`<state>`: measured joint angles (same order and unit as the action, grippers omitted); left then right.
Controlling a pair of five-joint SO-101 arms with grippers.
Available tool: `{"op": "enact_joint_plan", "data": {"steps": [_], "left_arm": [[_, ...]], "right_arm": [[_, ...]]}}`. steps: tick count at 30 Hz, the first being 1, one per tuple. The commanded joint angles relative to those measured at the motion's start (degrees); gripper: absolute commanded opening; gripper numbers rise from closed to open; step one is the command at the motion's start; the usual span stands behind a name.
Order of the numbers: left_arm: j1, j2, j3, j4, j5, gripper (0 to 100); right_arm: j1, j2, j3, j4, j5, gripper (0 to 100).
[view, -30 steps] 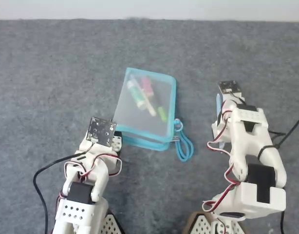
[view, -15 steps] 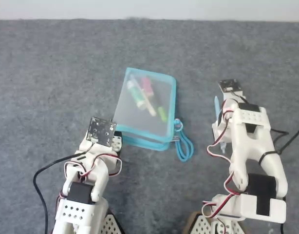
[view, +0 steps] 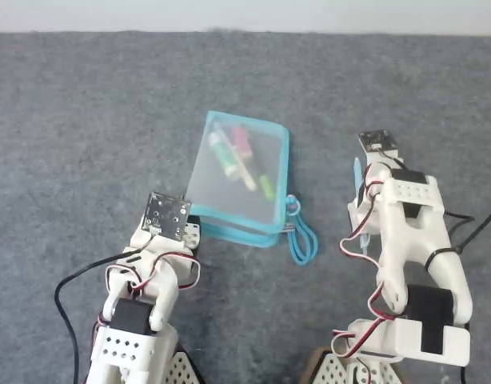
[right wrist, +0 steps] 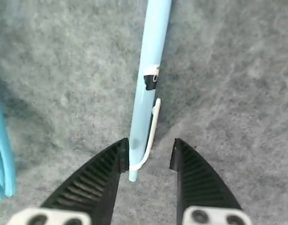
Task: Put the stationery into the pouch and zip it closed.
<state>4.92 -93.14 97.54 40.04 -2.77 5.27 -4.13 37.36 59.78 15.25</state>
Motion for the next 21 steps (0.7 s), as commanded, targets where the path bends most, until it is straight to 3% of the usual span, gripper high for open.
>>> {"op": "enact_joint_plan", "data": {"steps": [1,21], "left_arm": [[-0.09,-0.7,-0.66,-1.85,0.26,1],[-0.09,-0.79,-0.66,-0.79,0.26,1]], "right_arm": [[0.92,-3.21,0.35,-0.84,-0.62,13.6],[-0.13,5.58,-0.79,-4.0,-0.18,13.6]]}}
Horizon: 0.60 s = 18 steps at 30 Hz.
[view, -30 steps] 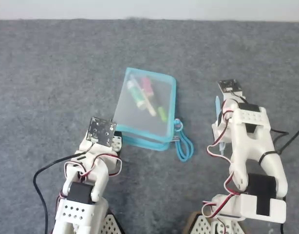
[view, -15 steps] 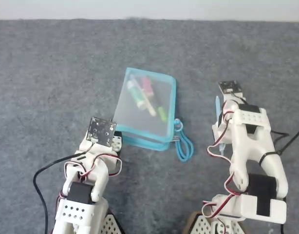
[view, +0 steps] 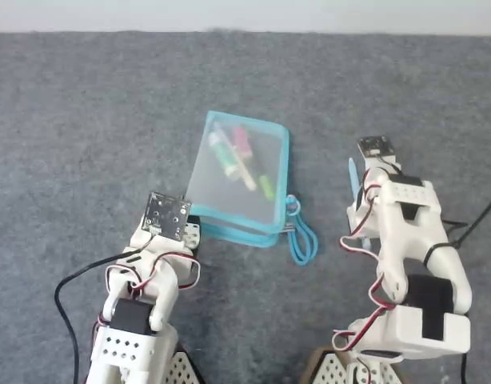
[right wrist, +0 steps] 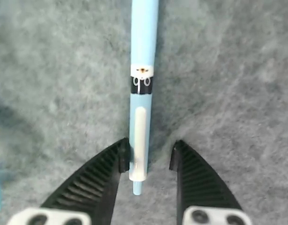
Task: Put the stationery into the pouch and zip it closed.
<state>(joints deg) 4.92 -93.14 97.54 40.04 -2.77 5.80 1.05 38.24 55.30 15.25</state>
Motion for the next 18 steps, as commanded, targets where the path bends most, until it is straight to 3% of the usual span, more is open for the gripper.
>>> {"op": "enact_joint_plan", "data": {"steps": [1,5,11,18], "left_arm": [[-0.09,-0.79,-0.66,-0.79,0.26,1],[-0.09,-0.79,-0.66,-0.79,0.26,1],[-0.09,-0.79,-0.66,-0.79,0.26,1],[-0.09,-0.79,-0.66,-0.88,0.26,1]], "right_arm": [[-0.84,0.4,-1.58,0.48,-0.18,13.6],[-1.27,0.4,-1.49,0.84,-0.18,13.1],[-1.36,0.31,-0.88,0.48,-0.18,0.8],[-0.84,-3.03,-0.62,1.36,-0.18,0.7]]}}
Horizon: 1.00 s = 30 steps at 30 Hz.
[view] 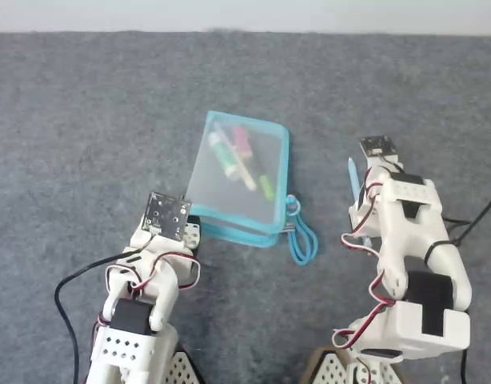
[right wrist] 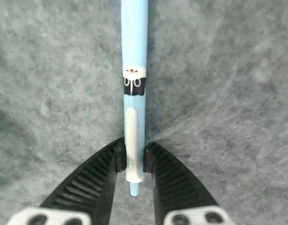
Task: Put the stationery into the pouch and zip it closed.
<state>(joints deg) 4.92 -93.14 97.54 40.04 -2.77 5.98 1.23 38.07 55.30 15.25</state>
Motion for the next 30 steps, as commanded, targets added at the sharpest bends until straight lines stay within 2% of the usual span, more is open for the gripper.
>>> {"op": "enact_joint_plan", "data": {"steps": [1,9,14,17,25,30], "left_arm": [[-0.09,-0.79,-0.66,-0.97,0.26,1],[-0.09,-0.79,-0.66,-0.97,0.26,1],[-0.09,-0.79,-0.66,-0.97,0.26,1],[-0.09,-0.79,-0.66,-1.05,0.26,1],[-0.09,-0.79,-0.66,-1.58,0.26,1],[-0.26,-0.79,-0.66,-1.49,0.26,1]], "right_arm": [[-1.1,-5.14,-0.44,2.59,-0.26,0.7],[-2.33,-23.08,2.9,9.19,-0.18,0.7],[-10.15,-34.42,10.99,9.27,5.54,0.7],[-13.49,-41.98,13.54,10.95,6.07,0.7],[-13.76,-57.54,13.8,16.4,5.8,0.7],[-11.82,-55.87,16.79,11.91,6.07,0.7]]}}
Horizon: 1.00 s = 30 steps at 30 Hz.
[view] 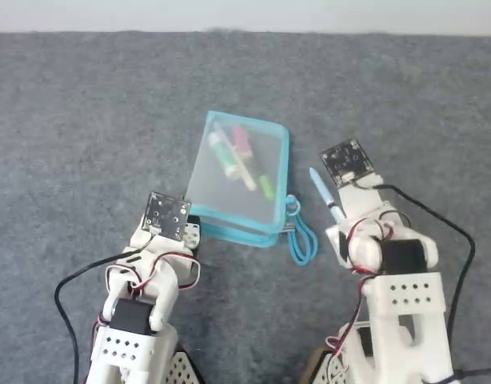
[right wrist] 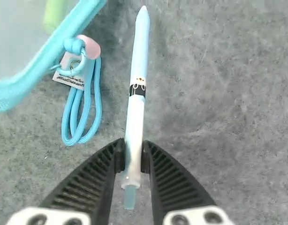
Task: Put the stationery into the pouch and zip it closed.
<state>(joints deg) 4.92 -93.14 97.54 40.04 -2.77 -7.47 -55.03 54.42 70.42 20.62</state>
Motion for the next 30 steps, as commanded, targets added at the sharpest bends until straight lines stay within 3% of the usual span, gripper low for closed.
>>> {"op": "enact_joint_plan", "data": {"steps": [1,5,16,24,30], "left_arm": [[-0.35,-0.79,-0.66,-1.49,0.26,1],[-0.35,-0.7,-0.66,-1.49,0.26,1],[-0.53,-0.35,-0.66,-3.87,0.62,1],[-0.7,-0.35,-0.75,-6.33,3.6,1],[-8.26,-0.35,-0.75,-7.74,3.96,1]], "right_arm": [[2.68,2.33,0.7,-4.88,0.79,0.7],[6.11,14.64,-0.97,-11.21,0.79,0.9],[3.74,42.95,-11.16,-17.8,0.97,1.0],[3.65,46.46,-12.66,-17.8,0.53,1.0],[3.65,46.29,-14.15,-14.37,-3.69,1.3]]}}
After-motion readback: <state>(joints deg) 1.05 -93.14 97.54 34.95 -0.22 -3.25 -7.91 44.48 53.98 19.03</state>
